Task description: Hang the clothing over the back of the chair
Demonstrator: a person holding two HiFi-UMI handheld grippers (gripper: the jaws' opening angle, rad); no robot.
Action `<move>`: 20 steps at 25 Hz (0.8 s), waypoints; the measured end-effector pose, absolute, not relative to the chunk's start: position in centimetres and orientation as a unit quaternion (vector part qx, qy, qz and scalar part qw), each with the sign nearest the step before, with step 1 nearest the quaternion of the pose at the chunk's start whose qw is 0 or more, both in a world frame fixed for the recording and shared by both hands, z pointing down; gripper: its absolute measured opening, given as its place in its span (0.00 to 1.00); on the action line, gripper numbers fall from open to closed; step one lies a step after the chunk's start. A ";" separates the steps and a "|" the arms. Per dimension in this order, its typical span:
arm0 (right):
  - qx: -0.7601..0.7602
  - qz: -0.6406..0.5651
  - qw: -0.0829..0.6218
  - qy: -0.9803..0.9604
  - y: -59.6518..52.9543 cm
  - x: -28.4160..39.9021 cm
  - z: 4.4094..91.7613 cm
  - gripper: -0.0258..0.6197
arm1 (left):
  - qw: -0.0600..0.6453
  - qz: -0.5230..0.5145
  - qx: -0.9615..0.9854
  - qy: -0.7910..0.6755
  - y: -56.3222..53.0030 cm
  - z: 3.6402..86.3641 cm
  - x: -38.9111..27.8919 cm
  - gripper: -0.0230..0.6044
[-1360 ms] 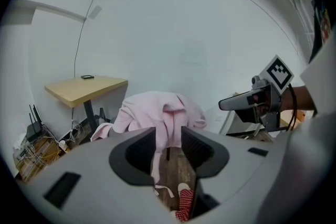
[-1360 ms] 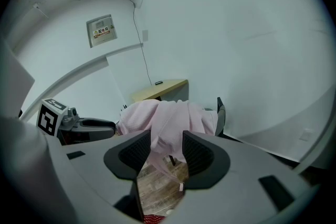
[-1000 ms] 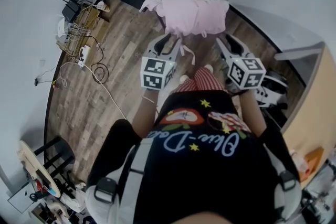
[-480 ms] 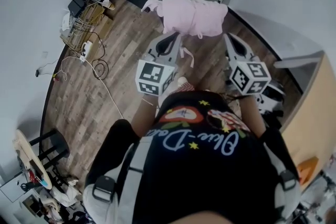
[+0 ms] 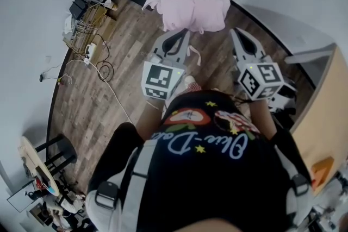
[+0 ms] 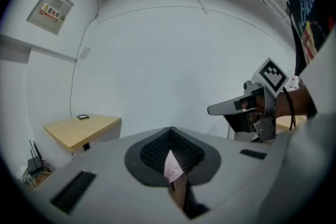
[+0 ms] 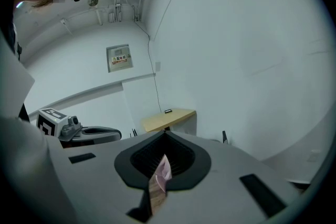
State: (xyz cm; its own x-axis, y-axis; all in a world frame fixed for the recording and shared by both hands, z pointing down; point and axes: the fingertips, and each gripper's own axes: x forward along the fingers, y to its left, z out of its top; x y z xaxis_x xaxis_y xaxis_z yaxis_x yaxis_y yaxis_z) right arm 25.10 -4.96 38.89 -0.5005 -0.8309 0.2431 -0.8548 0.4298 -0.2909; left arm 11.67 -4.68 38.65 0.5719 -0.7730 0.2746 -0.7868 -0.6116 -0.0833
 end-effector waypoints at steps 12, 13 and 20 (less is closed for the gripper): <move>0.491 0.186 0.038 -0.850 -4.4 25.0 39.1 0.04 | 0.025 0.152 0.880 -0.449 -4.1 38.9 11.7 0.04; 0.490 0.185 0.039 -0.851 -4.4 24.9 39.1 0.04 | 0.026 0.152 0.880 -0.450 -4.0 38.9 11.6 0.04; 0.489 0.184 0.040 -0.852 -4.5 24.3 39.0 0.04 | 0.027 0.154 0.878 -0.452 -4.2 39.1 11.0 0.04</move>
State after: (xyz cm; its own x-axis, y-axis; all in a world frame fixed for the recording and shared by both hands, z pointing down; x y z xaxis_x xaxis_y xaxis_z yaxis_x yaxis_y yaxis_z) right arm 24.32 -4.51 39.02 -0.5188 -0.8179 0.2486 -0.8476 0.4544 -0.2740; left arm 11.05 -4.23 39.09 0.5439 -0.7859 0.2943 -0.8026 -0.5896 -0.0911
